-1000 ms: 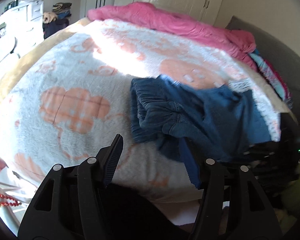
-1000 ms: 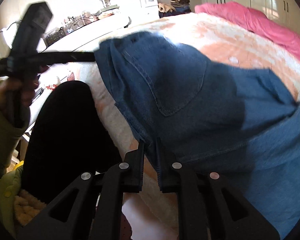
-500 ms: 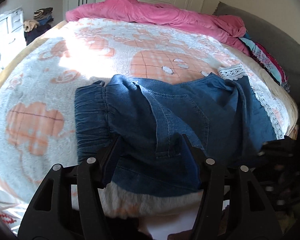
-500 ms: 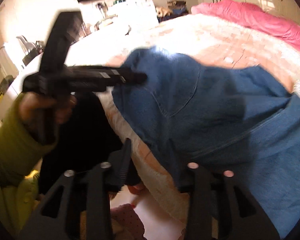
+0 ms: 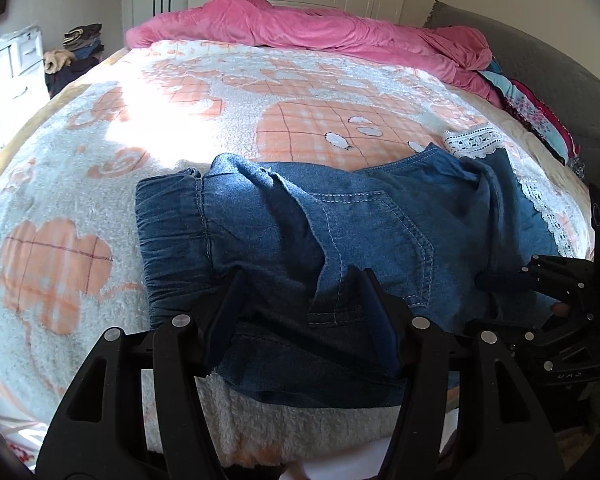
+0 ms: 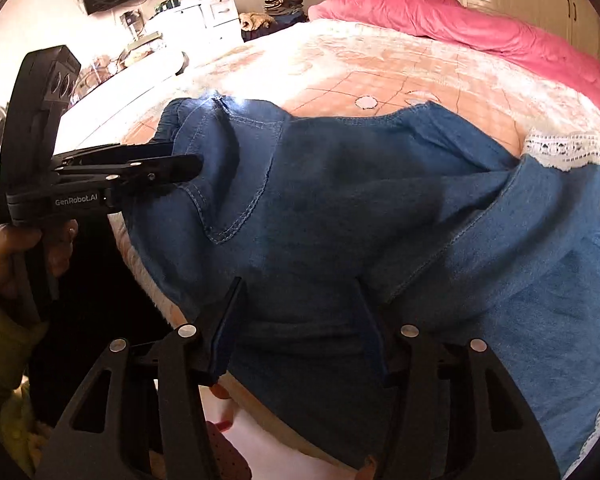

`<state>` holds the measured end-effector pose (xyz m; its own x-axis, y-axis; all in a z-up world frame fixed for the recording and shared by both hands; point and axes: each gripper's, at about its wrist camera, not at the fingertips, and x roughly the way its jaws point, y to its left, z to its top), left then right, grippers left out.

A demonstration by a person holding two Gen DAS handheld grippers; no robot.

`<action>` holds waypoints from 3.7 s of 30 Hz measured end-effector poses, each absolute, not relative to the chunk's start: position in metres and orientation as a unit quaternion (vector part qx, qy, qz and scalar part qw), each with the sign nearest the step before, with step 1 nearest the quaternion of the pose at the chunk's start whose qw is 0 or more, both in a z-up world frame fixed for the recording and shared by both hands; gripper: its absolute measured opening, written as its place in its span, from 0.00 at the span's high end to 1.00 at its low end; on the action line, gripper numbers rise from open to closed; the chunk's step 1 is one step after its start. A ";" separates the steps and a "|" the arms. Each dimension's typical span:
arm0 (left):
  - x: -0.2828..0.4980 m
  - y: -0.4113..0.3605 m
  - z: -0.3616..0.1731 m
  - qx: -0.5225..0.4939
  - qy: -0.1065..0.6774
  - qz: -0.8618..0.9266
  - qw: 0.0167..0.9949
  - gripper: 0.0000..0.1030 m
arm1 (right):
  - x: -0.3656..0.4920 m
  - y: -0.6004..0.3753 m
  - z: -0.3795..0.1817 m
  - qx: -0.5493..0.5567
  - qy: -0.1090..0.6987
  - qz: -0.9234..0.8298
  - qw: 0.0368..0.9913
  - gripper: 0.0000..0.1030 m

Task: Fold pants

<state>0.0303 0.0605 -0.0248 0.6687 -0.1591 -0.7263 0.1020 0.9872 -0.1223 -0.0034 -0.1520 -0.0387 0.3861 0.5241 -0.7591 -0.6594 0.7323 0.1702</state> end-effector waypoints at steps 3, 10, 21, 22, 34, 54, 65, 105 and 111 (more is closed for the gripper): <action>0.027 0.063 -0.022 -0.049 0.398 -0.068 0.914 0.50 | -0.005 -0.158 -0.035 -0.063 0.422 0.363 0.828 0.49; 0.000 0.065 0.005 -0.080 0.384 -0.069 0.917 0.41 | 0.001 -0.188 -0.002 0.004 0.397 0.366 0.842 0.42; -0.008 0.031 0.031 -0.057 0.365 -0.105 0.923 0.38 | 0.019 -0.232 0.013 0.052 0.369 0.316 0.872 0.40; -0.007 0.027 0.030 -0.057 0.367 -0.113 0.922 0.38 | 0.019 -0.234 0.013 0.054 0.368 0.311 0.874 0.38; 0.019 -0.038 0.001 -0.064 0.408 -0.204 0.888 0.42 | 0.041 -0.270 0.017 0.076 0.364 0.247 0.895 0.34; 0.077 -0.096 -0.030 -0.071 0.439 -0.286 0.849 0.76 | 0.159 -0.241 0.024 0.004 0.429 0.176 0.886 0.34; 0.066 -0.101 -0.040 -0.057 0.426 -0.310 0.848 0.85 | 0.215 -0.211 -0.014 -0.048 0.483 0.095 0.869 0.35; 0.048 -0.093 -0.032 0.025 0.354 -0.310 0.882 0.88 | 0.010 -0.422 -0.007 0.245 0.420 0.092 0.869 0.89; 0.045 -0.101 -0.040 0.036 0.359 -0.312 0.879 0.88 | 0.012 -0.424 -0.022 0.260 0.427 0.092 0.861 0.69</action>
<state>0.0455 -0.1007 -0.0399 0.5472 -0.5228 -0.6536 0.5750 0.8023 -0.1604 0.0124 -0.4237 -0.0219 0.6182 0.3804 -0.6878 0.0633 0.8482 0.5259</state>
